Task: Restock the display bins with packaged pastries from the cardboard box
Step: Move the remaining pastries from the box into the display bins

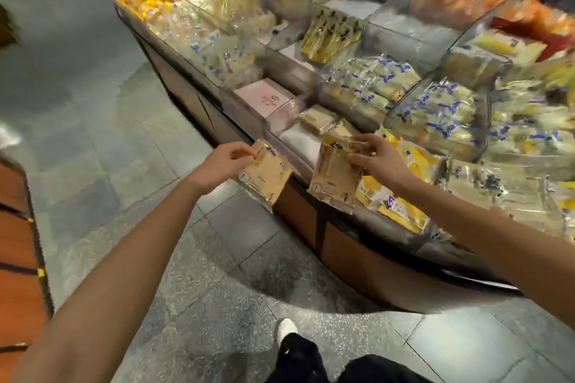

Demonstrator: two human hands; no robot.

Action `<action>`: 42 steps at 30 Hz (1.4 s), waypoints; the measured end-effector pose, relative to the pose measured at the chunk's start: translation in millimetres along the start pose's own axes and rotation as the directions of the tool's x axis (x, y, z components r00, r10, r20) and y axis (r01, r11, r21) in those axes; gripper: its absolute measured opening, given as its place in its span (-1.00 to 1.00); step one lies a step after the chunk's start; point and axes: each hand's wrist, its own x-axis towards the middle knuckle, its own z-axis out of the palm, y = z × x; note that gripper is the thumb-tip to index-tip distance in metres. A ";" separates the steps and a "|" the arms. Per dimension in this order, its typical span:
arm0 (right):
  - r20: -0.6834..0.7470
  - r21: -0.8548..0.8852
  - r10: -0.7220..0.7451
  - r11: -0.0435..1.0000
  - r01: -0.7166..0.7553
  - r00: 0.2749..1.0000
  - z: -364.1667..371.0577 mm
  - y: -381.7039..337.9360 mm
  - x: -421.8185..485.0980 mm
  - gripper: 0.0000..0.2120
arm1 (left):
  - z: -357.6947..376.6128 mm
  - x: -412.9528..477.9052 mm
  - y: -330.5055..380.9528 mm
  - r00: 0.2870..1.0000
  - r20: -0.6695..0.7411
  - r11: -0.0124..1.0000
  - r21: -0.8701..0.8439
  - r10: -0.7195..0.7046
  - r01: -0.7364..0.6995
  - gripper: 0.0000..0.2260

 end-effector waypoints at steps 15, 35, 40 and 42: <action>-0.294 0.410 0.341 0.889 -0.204 0.893 -15.2 34.7 60.2 -0.82 | 10.1 195.4 -8.7 0.988 0.143 0.976 -0.203 -0.051 0.079 -0.78; -0.219 0.370 0.524 0.825 -0.427 0.823 -34.1 47.5 291.0 -0.65 | 64.9 438.4 25.4 0.897 0.441 0.998 0.036 0.023 -0.043 -0.77; -0.083 0.373 0.499 0.818 -0.437 0.863 -19.2 54.1 294.2 -0.56 | 78.9 460.7 38.6 0.835 0.546 0.983 0.114 0.062 -0.147 -0.82; -0.093 0.428 0.484 0.809 -0.403 0.870 -12.0 52.8 293.7 -0.58 | 78.0 464.9 35.8 0.826 0.562 0.984 0.115 0.047 -0.135 -0.82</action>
